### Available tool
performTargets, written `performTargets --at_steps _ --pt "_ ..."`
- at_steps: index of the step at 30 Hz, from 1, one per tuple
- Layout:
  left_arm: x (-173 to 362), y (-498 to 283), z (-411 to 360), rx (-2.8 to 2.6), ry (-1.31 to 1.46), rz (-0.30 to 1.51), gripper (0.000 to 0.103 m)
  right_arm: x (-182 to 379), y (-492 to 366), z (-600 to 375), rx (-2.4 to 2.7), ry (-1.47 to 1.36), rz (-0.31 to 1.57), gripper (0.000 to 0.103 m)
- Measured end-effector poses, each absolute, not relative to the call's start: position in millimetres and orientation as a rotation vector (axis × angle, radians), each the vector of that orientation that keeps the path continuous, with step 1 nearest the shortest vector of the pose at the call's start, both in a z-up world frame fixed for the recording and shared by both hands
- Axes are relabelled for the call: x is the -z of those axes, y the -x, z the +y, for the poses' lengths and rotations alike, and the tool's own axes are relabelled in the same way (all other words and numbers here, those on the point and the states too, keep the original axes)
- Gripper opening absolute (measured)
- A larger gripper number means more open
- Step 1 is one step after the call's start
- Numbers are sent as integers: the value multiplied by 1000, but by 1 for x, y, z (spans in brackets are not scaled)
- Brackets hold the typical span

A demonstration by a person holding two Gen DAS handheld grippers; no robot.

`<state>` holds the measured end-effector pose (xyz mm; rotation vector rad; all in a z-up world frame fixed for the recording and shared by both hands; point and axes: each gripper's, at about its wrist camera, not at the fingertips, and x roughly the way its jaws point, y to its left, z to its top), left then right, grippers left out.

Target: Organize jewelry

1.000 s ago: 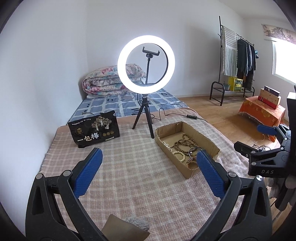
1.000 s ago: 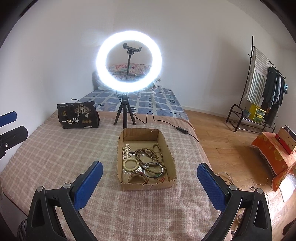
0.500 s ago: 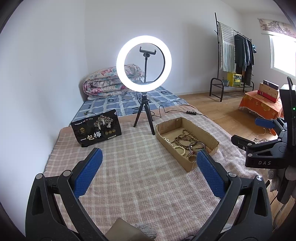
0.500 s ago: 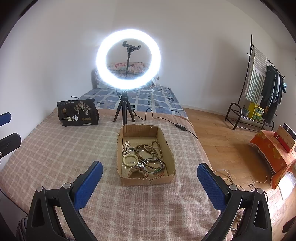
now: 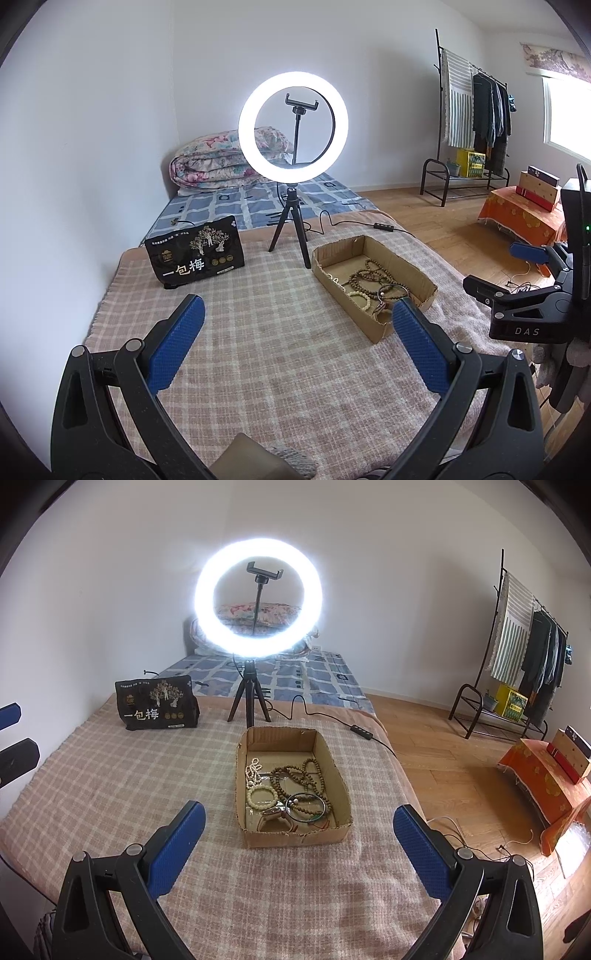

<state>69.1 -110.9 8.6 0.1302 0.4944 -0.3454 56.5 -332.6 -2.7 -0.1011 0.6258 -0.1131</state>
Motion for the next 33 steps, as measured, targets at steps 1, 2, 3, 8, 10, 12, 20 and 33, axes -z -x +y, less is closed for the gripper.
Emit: performTargets --at_steps 1,2,3,8,10,12,20,33 --pt "-9 -68 -111 343 -130 494 103 2 -56 -332 114 101 627 103" --pt "-9 -68 -111 343 -129 494 103 2 -55 -332 114 100 627 103" --pt "-9 -70 -110 344 -129 495 103 3 -56 -333 113 100 627 103" --pt "-11 -70 -109 337 -131 493 103 4 -54 -332 113 98 630 103" --pt "-11 -71 -110 335 -132 493 103 5 -53 -332 112 98 632 103" --pt "-11 -71 -110 335 -133 492 103 5 -53 -332 111 96 633 103" --pt "-10 -72 -109 329 -134 492 103 8 -54 -332 113 94 640 103" --pt "-9 -74 -106 320 -134 489 103 12 -53 -332 115 94 651 103"
